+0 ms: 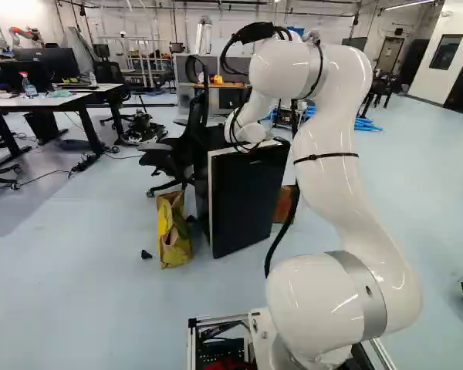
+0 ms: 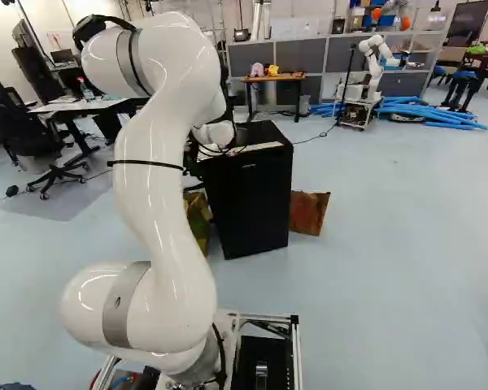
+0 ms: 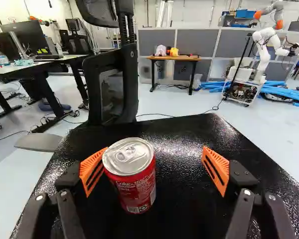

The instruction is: Grab a drink from the fridge

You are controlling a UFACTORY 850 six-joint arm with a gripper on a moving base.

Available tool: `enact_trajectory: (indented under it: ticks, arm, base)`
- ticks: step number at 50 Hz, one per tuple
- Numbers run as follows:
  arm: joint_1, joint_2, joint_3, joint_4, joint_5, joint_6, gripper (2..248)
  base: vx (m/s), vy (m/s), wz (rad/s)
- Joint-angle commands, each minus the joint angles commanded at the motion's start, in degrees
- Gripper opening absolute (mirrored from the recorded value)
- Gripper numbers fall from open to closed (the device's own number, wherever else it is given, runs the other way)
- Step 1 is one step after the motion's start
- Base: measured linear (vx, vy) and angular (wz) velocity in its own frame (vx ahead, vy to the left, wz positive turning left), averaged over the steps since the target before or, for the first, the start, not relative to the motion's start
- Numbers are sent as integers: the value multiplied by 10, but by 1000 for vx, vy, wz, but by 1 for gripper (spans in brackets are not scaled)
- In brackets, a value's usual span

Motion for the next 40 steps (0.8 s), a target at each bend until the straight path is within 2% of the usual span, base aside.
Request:
enact_trajectory:
  ticks: [28,29,33,34,38,39,40]
  arm:
    - [2,1,1,0,0,0,243]
    - [2,1,1,0,0,0,207]
    - [2,1,1,0,0,0,207]
    - [2,1,1,0,0,0,169]
    - [2,1,1,0,0,0,169]
    - [2,1,1,0,0,0,131]
    - [2,1,1,0,0,0,131]
  base:
    - [0,0,0]
    - [0,0,0]
    - [0,0,0]
    - [0,0,0]
    - [0,0,0]
    - [0,0,0]
    - [0,0,0]
